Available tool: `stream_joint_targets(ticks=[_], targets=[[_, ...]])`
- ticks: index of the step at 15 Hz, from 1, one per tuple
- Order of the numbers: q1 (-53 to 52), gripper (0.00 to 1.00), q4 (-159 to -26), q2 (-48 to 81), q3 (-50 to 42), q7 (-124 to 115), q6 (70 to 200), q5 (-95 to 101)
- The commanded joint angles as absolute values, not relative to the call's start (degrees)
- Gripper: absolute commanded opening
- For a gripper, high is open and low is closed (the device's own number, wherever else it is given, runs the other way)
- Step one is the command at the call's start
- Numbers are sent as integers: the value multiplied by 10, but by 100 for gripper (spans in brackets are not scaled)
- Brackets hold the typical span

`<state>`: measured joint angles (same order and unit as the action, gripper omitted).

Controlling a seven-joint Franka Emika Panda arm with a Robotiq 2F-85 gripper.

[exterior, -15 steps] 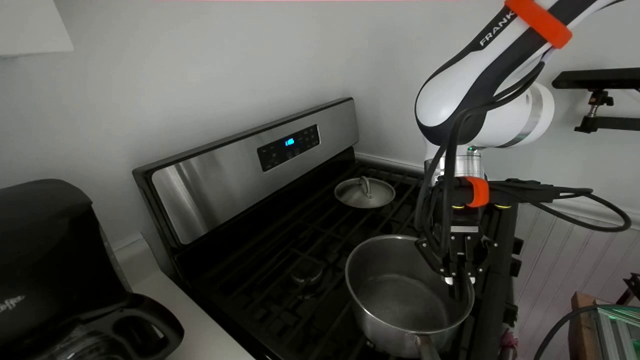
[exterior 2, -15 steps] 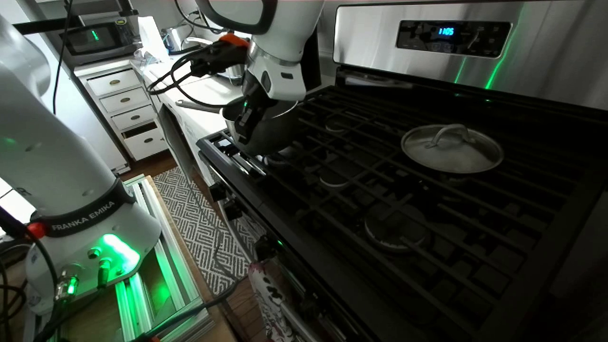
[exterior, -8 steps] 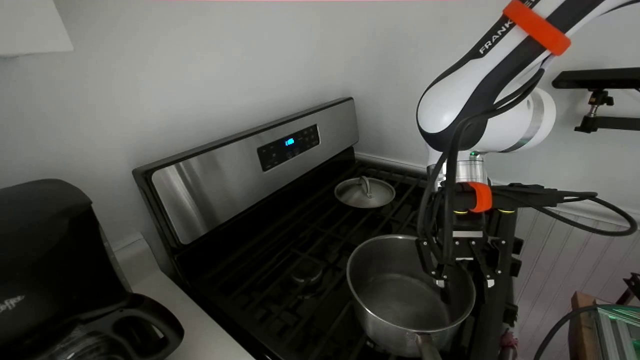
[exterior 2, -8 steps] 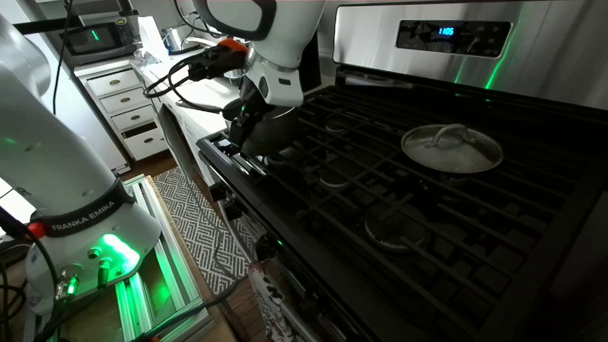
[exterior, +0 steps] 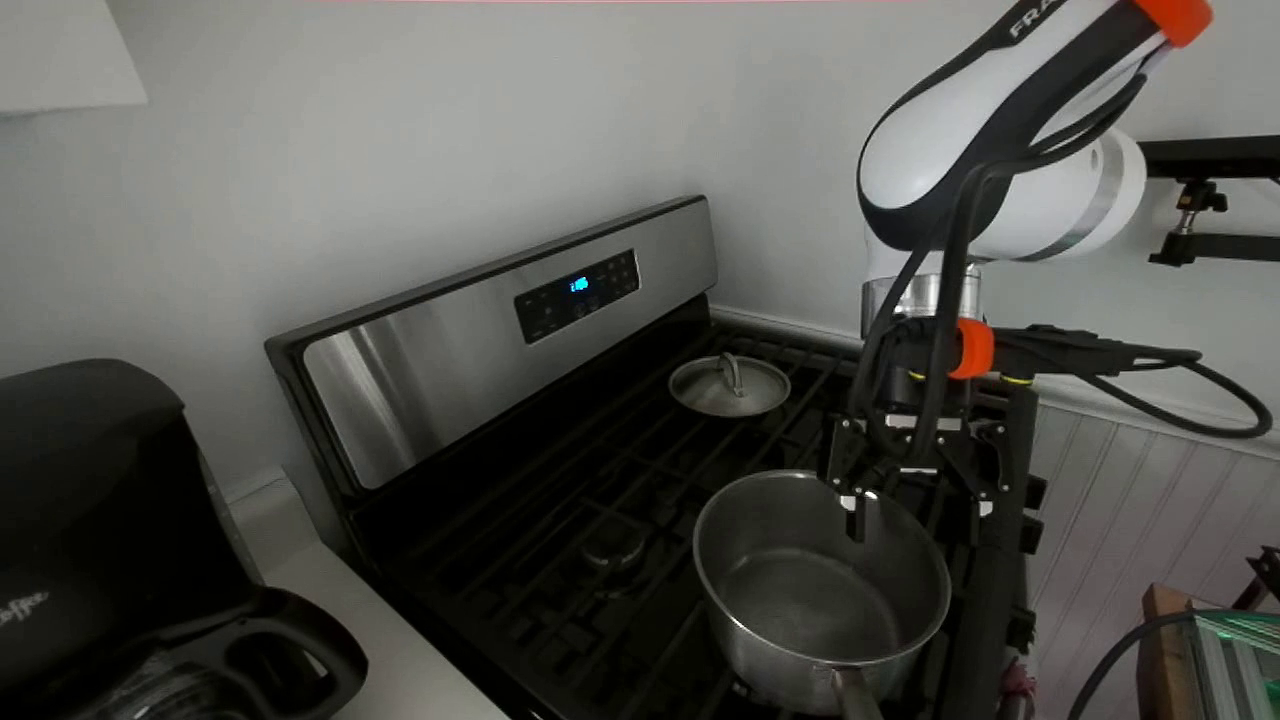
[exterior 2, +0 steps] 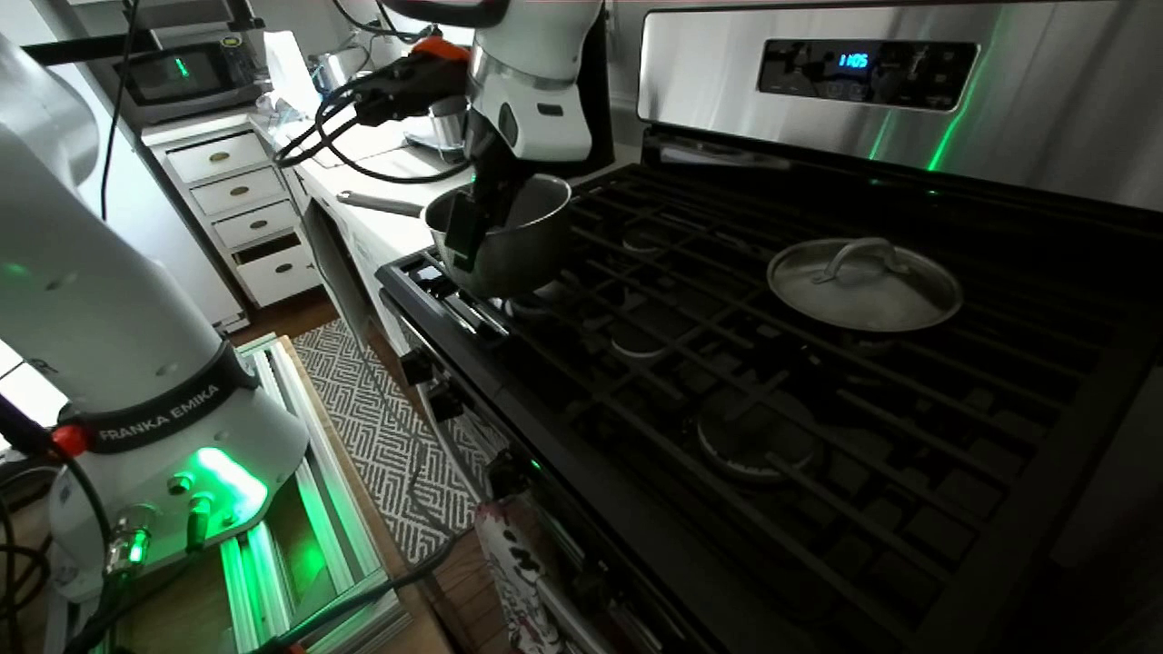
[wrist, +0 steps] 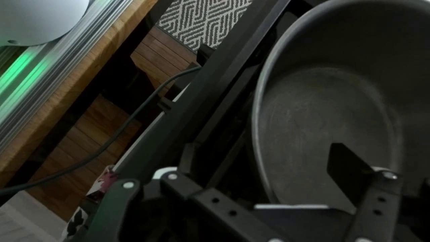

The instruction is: Move the pot to the left, then put the lid on the pot

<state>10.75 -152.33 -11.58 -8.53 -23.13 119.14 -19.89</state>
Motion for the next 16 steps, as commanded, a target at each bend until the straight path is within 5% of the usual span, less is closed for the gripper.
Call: stream_joint_targets(ticks=[1, 16], targets=[[123, 100, -1523, -193, -87, -242, 1172, -179], [151, 100, -1468, -189, -90, -248, 1219, -167]])
